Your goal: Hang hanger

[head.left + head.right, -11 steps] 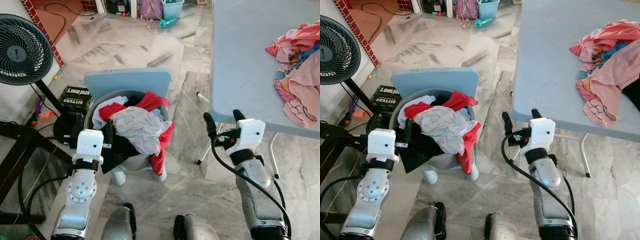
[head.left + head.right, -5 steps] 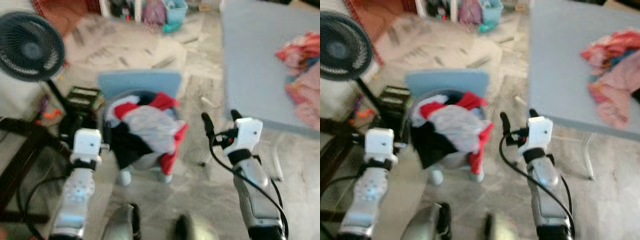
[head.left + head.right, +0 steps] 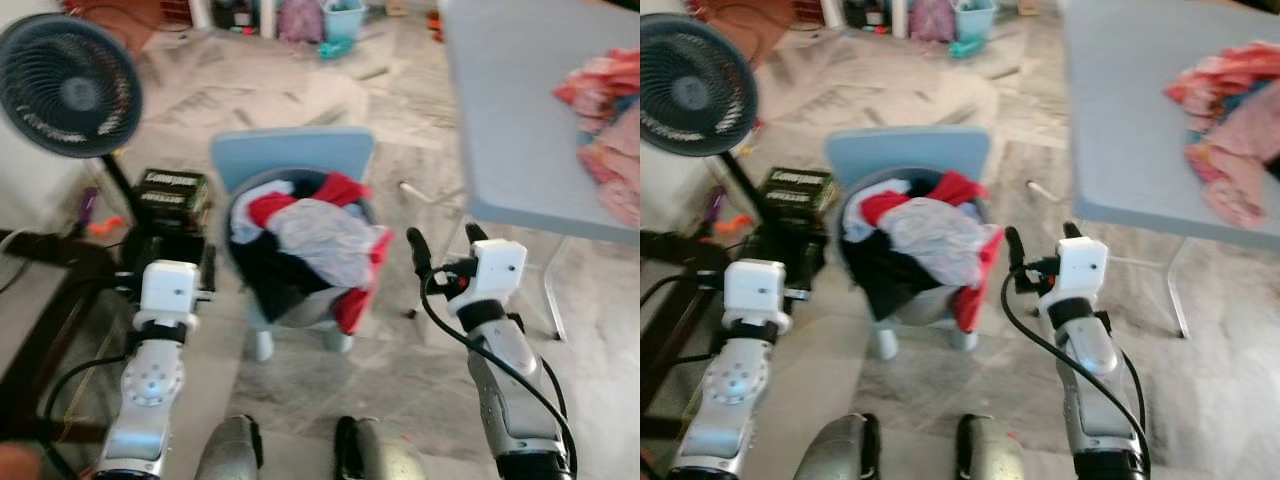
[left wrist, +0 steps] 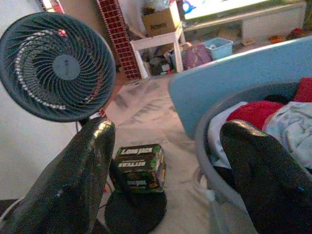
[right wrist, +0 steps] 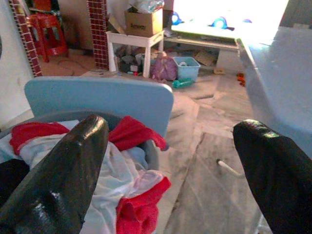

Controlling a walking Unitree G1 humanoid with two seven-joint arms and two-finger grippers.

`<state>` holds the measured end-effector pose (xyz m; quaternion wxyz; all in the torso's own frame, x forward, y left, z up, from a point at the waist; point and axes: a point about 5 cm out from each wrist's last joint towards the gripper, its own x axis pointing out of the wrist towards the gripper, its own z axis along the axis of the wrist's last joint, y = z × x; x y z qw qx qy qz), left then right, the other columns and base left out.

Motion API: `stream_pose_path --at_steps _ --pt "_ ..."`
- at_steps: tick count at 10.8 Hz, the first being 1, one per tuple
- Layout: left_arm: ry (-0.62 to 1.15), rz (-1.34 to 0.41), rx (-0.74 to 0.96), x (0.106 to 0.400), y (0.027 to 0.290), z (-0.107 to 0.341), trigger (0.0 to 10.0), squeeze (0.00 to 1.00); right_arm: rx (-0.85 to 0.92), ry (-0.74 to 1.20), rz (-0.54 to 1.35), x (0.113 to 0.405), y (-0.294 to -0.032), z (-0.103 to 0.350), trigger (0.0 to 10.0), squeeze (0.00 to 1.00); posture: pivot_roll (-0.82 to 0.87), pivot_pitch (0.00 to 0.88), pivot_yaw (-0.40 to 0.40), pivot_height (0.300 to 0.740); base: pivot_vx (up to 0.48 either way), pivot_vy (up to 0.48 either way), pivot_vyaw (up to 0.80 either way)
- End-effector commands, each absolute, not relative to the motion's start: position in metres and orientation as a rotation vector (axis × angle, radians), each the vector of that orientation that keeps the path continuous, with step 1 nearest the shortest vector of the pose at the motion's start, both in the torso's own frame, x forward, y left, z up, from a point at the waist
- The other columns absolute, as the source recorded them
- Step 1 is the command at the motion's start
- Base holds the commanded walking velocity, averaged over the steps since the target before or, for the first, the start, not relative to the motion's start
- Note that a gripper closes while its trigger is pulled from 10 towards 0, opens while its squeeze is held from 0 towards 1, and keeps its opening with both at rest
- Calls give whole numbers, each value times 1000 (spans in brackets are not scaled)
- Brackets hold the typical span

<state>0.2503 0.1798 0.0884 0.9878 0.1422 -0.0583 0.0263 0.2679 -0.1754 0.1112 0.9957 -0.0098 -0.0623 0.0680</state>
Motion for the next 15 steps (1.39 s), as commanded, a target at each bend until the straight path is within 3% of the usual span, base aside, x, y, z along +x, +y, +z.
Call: stream_pose_path --at_steps 1,3,10,15 --pt "-90 35 282 250 178 83 10000 0 -23 -106 109 266 -183 109 10000 0 -4 188 -44 740 0 0 0" --pt "-81 47 298 257 187 82 10000 0 -32 -93 111 262 -185 107 10000 0 -15 194 -50 740 0 0 -800" --pt "-111 17 269 259 184 83 10000 0 -45 -86 115 259 -186 107 10000 0 -28 201 -62 740 0 0 -222" --pt "-119 4 259 260 181 83 10000 0 -46 -93 117 262 -185 109 10000 0 -25 196 -62 740 309 0 0"
